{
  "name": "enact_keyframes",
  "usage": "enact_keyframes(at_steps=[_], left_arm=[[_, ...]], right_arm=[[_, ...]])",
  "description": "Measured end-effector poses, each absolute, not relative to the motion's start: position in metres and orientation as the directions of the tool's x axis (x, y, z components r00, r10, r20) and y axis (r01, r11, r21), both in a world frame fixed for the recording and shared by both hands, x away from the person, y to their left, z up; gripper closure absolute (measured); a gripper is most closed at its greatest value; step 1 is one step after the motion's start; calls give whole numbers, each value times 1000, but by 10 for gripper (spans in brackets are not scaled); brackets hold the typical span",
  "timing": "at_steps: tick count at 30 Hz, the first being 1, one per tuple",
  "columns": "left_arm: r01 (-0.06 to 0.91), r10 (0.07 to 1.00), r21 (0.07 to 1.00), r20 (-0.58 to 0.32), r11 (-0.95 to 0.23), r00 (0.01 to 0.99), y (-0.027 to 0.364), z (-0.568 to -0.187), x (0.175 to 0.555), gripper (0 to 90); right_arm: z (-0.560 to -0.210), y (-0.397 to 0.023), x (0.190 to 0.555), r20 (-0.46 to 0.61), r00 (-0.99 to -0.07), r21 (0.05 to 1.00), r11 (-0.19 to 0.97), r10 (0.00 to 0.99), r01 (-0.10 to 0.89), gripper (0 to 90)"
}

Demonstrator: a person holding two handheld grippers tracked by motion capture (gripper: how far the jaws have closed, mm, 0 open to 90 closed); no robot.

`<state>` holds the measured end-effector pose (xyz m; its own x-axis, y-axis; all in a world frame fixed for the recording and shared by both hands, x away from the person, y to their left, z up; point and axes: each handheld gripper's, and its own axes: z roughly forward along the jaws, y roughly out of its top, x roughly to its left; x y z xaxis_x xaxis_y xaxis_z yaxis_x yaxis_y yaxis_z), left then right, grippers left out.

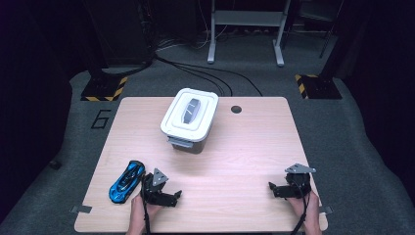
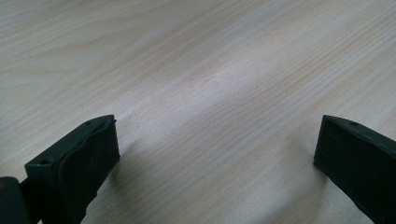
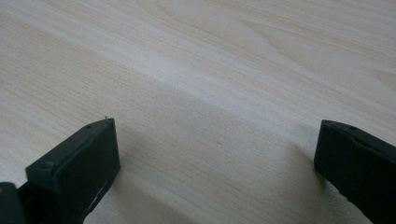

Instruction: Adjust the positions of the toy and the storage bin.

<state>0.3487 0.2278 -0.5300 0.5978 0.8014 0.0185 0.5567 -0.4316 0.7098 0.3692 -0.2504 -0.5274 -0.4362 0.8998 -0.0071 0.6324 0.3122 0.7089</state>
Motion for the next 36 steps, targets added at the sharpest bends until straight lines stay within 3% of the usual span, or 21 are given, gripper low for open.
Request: enact_keyframes(at_steps=[6, 20, 36], left_arm=[[561, 801, 709, 10, -427, 598, 228, -530, 349, 0], [561, 802, 709, 11, -428, 598, 228, -530, 349, 0], [561, 802, 709, 10, -427, 597, 228, -530, 349, 0]], right_arm=[[-518, -231, 371, 72, -432, 731, 248, 899, 636, 0], [-458, -139, 392, 17, -570, 779, 346, 821, 522, 10], [-426, -66, 435, 23, -634, 794, 372, 773, 481, 72]])
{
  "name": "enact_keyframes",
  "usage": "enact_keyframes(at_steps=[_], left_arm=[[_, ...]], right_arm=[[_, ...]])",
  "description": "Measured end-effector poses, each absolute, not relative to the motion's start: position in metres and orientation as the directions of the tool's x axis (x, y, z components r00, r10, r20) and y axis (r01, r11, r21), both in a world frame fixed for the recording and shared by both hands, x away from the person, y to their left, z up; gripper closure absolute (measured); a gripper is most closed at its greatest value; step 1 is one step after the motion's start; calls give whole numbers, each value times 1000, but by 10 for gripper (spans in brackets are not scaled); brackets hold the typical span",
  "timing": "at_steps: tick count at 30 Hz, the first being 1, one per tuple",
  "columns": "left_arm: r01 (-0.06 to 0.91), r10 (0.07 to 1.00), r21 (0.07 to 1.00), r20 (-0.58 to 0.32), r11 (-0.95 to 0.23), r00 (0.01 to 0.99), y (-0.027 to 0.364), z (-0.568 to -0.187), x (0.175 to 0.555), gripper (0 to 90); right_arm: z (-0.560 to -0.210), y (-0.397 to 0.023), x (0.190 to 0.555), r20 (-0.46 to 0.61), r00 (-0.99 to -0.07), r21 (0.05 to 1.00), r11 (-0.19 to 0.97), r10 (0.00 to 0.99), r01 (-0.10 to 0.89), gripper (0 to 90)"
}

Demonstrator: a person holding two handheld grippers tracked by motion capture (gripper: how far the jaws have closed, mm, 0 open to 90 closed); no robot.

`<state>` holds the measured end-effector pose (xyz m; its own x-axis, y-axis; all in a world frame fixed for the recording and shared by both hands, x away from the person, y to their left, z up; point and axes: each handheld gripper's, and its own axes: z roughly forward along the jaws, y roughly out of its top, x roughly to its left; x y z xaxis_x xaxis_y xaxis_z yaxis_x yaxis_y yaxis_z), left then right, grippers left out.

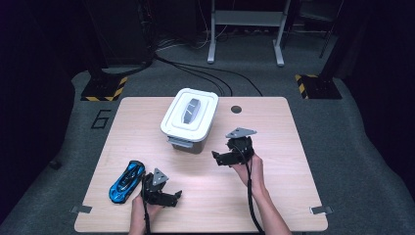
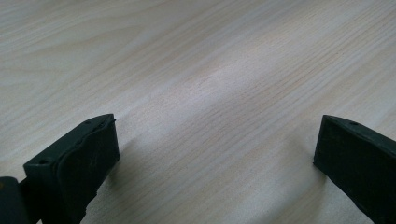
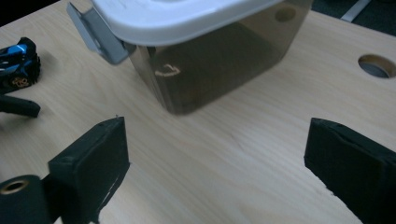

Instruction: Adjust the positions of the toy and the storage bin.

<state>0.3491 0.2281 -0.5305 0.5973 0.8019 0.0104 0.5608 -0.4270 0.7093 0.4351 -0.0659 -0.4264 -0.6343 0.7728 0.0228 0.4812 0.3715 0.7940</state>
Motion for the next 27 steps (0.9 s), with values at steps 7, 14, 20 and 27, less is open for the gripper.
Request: enact_keyframes(at_steps=[7, 14, 20, 27], left_arm=[[560, 800, 707, 16, -433, 600, 228, -530, 349, 0], [557, 804, 713, 16, -425, 594, 228, -531, 349, 0], [556, 803, 711, 19, -430, 596, 228, -531, 349, 0], [557, 804, 713, 16, -426, 594, 228, -531, 349, 0]], right_arm=[[-411, -31, 445, -20, -653, 812, 394, 757, 431, 131], [-402, -4, 450, -69, -650, 818, 415, 757, 397, 162], [-405, 6, 455, -89, -645, 813, 429, 759, 394, 207], [-411, 2, 462, -28, -642, 810, 394, 766, 434, 260]])
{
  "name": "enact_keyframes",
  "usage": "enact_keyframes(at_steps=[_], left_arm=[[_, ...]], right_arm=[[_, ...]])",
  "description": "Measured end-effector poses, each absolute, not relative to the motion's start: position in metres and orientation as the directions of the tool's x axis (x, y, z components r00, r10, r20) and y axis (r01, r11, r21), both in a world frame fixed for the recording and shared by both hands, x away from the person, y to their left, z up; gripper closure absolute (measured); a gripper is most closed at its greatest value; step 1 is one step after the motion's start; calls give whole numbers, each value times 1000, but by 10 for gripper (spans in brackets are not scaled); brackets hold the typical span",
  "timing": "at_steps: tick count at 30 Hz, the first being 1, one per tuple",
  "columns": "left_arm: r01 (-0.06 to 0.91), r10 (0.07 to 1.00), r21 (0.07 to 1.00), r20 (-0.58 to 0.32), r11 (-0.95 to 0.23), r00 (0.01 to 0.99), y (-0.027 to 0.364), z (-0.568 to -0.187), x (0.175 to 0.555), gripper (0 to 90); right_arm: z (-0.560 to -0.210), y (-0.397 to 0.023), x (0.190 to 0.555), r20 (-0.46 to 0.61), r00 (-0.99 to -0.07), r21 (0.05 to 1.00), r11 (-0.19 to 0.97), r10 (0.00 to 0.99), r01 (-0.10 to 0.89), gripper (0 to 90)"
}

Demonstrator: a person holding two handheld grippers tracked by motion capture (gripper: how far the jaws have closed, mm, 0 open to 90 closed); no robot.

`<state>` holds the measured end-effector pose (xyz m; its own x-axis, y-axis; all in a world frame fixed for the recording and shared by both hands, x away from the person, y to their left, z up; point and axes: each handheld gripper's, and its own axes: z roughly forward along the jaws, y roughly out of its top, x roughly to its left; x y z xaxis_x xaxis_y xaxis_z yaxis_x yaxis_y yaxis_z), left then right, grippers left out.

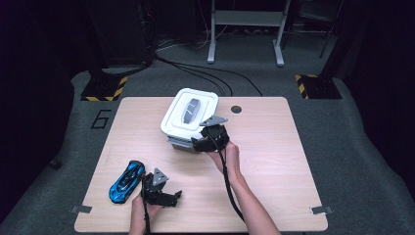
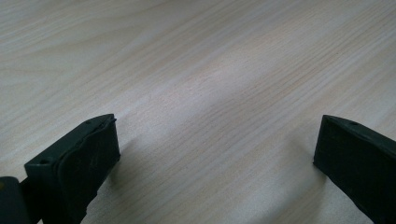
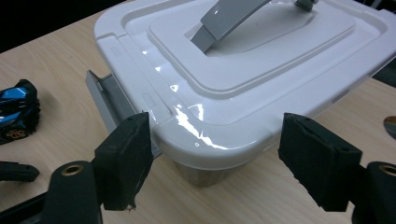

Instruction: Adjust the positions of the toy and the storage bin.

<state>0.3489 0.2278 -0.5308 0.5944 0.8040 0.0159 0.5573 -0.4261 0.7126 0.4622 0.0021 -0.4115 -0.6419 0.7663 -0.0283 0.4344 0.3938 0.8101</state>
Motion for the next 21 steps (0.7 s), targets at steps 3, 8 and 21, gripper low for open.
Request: enact_keyframes(at_steps=[3, 8, 21], left_arm=[[557, 804, 713, 16, -426, 594, 228, -531, 349, 0], [558, 802, 710, 16, -430, 597, 228, -530, 349, 1], [561, 806, 714, 8, -419, 592, 227, -531, 348, 1]], right_arm=[[-414, 3, 462, -20, -635, 809, 386, 772, 443, 260], [-414, 7, 461, -25, -640, 813, 388, 768, 434, 283], [-416, 18, 461, 3, -689, 822, 390, 725, 415, 266]])
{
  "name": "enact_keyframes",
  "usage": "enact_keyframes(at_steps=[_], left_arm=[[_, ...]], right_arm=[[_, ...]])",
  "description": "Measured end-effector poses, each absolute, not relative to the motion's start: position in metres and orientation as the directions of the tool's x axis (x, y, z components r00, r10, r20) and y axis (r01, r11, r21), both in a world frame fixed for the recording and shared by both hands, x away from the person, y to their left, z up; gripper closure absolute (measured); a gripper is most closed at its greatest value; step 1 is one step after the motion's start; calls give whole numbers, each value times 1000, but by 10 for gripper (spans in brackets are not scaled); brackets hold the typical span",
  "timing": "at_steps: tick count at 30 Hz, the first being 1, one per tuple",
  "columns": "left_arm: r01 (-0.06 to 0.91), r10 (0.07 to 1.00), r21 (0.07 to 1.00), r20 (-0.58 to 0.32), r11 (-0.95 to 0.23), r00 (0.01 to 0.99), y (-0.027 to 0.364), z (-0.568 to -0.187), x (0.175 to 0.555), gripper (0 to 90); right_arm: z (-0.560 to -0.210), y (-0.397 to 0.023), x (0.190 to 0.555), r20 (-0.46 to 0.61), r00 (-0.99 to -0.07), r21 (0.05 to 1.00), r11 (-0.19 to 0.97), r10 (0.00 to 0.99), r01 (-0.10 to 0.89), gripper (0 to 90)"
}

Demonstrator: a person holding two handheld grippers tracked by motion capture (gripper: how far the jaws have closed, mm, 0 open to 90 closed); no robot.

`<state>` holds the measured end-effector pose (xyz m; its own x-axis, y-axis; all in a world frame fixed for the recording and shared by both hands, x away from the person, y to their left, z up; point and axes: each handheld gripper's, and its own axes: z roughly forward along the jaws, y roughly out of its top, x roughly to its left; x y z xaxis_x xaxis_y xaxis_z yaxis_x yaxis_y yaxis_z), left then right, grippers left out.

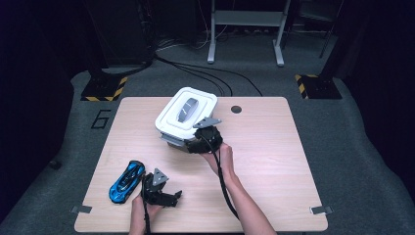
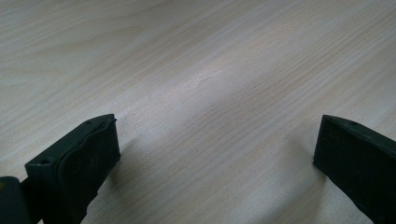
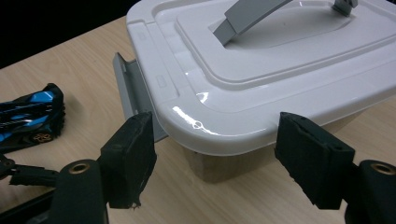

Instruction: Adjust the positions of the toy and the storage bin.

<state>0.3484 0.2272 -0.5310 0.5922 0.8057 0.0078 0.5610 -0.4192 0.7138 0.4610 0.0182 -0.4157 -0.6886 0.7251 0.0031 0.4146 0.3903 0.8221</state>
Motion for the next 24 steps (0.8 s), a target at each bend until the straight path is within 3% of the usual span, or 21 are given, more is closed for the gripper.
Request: enact_keyframes(at_steps=[11, 24], left_arm=[[559, 808, 716, 11, -417, 589, 227, -531, 349, 2], [559, 802, 709, 15, -430, 597, 228, -530, 349, 1]], right_arm=[[-422, -30, 447, 53, -670, 837, 333, 740, 434, 175], [-472, -106, 437, 86, -577, 787, 299, 812, 539, 145]])
